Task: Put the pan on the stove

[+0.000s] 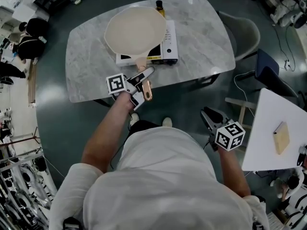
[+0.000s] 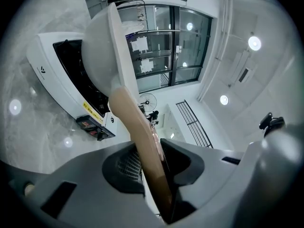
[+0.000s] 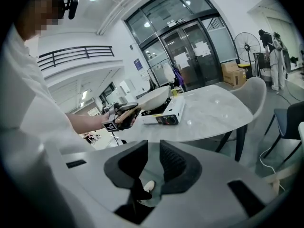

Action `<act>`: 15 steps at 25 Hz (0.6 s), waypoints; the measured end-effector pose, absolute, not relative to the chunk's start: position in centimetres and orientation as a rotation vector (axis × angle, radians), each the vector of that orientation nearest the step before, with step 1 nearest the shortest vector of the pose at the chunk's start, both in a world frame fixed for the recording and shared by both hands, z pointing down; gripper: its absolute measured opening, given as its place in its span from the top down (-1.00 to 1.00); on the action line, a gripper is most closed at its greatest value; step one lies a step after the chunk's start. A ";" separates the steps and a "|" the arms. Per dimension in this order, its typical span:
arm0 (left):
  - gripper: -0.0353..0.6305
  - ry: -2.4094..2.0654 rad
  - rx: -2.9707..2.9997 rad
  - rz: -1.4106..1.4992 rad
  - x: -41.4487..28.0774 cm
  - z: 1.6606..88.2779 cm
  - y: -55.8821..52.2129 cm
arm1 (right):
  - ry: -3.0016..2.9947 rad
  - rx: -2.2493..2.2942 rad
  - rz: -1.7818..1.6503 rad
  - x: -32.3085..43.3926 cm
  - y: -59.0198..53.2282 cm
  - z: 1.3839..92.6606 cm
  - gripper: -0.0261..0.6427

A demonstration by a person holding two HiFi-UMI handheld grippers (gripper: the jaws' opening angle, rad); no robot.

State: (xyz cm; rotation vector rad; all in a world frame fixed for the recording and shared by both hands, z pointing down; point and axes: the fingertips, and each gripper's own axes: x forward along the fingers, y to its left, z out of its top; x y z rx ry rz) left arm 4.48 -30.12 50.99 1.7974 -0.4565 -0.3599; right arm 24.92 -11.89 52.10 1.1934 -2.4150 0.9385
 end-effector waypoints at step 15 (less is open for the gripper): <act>0.27 -0.441 1.827 -0.367 5.2 50.5 -31.0 | -2.418 1.184 0.947 24.9 -12.2 52.5 0.67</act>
